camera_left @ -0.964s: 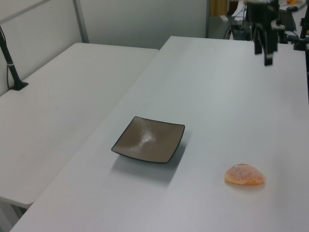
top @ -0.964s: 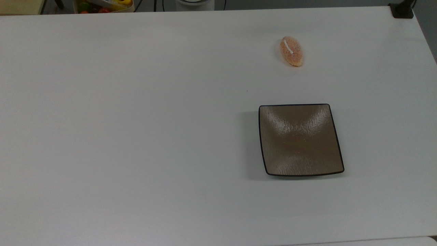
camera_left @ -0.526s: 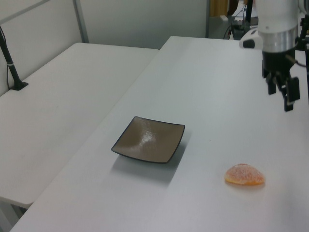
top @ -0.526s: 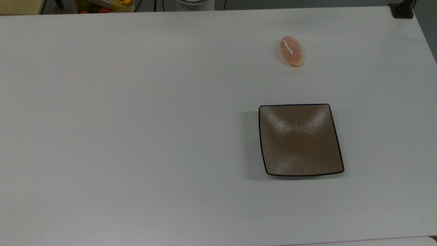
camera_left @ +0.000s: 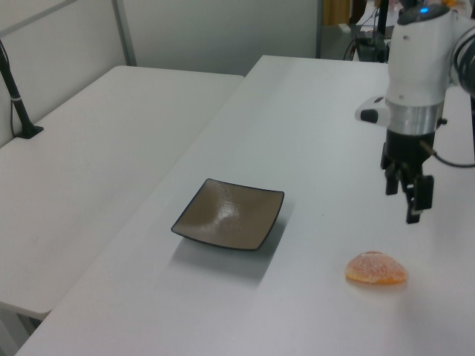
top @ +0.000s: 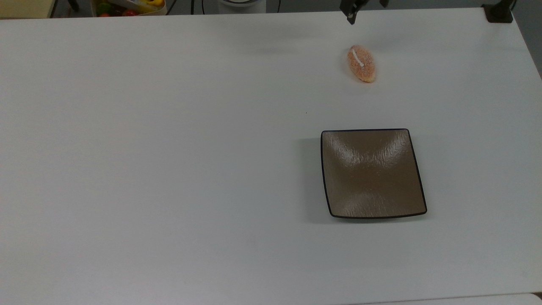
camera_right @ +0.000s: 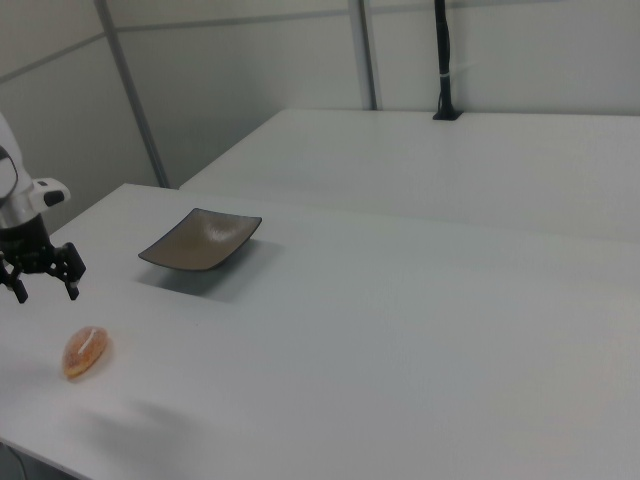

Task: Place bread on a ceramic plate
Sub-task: 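Move the gripper over the orange bread roll and lower it, then close the gripper around the orange bread roll, then lift the bread roll and carry it over the brown plate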

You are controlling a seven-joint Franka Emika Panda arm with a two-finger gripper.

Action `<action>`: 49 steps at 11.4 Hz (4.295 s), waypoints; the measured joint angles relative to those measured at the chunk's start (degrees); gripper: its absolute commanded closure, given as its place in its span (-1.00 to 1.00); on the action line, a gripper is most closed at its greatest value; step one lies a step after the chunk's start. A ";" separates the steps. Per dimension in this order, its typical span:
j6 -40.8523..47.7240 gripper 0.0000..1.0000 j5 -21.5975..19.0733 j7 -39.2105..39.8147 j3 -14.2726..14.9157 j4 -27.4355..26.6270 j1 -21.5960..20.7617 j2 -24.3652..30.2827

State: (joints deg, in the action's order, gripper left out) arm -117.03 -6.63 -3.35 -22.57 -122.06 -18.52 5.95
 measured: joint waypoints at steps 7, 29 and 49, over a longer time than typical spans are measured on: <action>-14.49 -1.00 0.00 -3.72 -0.01 -4.55 -1.30 -6.69; -20.59 0.61 9.96 -9.60 -0.02 -4.55 -2.08 -16.56; -10.89 0.44 10.22 -9.49 11.38 31.56 1.37 -30.07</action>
State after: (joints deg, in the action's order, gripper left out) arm -127.92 3.58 -12.84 -11.19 -90.50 -17.14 -24.12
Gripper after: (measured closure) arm 0.744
